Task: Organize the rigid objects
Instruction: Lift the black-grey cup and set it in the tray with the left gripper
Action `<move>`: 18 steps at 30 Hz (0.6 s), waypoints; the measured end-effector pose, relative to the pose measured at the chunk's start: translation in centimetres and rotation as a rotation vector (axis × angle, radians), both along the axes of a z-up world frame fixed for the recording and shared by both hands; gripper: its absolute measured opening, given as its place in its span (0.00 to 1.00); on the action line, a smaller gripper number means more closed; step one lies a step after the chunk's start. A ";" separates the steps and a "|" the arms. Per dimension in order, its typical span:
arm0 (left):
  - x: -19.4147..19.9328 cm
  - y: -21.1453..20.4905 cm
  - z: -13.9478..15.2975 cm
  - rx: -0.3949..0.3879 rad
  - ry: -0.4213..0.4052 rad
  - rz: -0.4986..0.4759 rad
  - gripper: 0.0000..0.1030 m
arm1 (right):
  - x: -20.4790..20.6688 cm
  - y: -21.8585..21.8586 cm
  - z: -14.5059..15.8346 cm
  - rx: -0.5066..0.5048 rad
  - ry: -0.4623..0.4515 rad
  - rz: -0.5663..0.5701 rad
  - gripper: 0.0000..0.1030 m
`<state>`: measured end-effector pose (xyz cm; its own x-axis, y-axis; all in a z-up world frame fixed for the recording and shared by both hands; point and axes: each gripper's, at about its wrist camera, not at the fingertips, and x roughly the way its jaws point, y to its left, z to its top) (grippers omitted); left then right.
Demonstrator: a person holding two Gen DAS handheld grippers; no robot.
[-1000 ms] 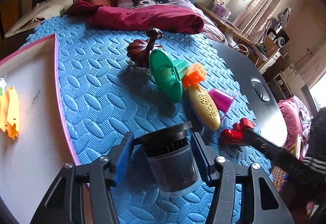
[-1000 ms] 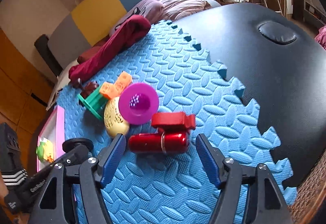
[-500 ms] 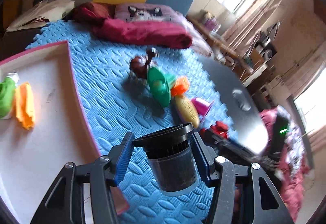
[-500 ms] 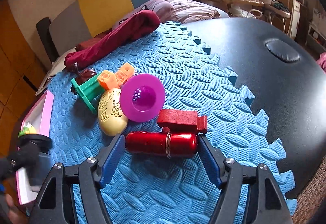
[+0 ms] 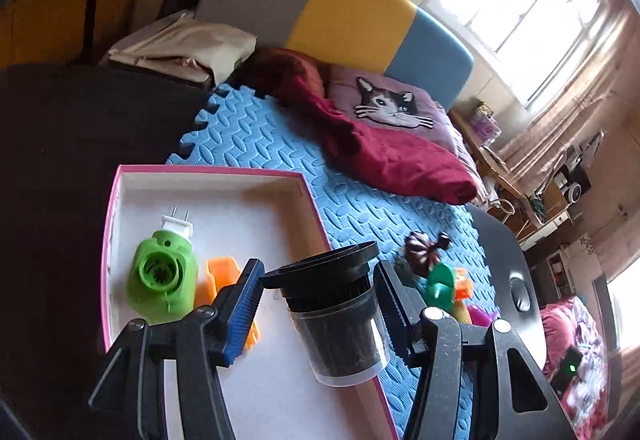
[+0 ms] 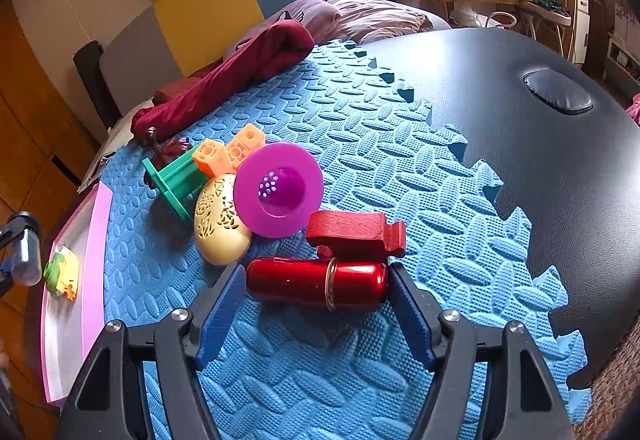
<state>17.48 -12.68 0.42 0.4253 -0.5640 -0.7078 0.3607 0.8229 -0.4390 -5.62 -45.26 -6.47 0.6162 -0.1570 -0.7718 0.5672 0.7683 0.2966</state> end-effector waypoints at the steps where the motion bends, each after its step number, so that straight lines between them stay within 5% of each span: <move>1: 0.8 -0.3 -0.6 0.007 0.007 0.015 0.55 | 0.0 0.0 0.0 0.001 0.000 0.000 0.71; 11: 4.2 -1.8 -4.7 0.111 0.076 0.048 0.56 | 0.0 0.0 0.0 0.003 -0.001 0.000 0.71; 15: 3.5 -1.0 -4.0 0.094 0.058 0.062 0.75 | 0.0 0.0 0.0 0.004 0.000 0.000 0.71; 18: 2.4 0.1 -3.2 0.087 0.047 0.078 0.76 | 0.0 0.0 0.0 0.007 0.001 -0.001 0.71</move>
<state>19.92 -12.62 -2.74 0.4306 -0.4662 -0.7728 0.2741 0.8834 -0.3802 -5.64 -45.27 -6.49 0.6155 -0.1517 -0.7734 0.5678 0.7658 0.3018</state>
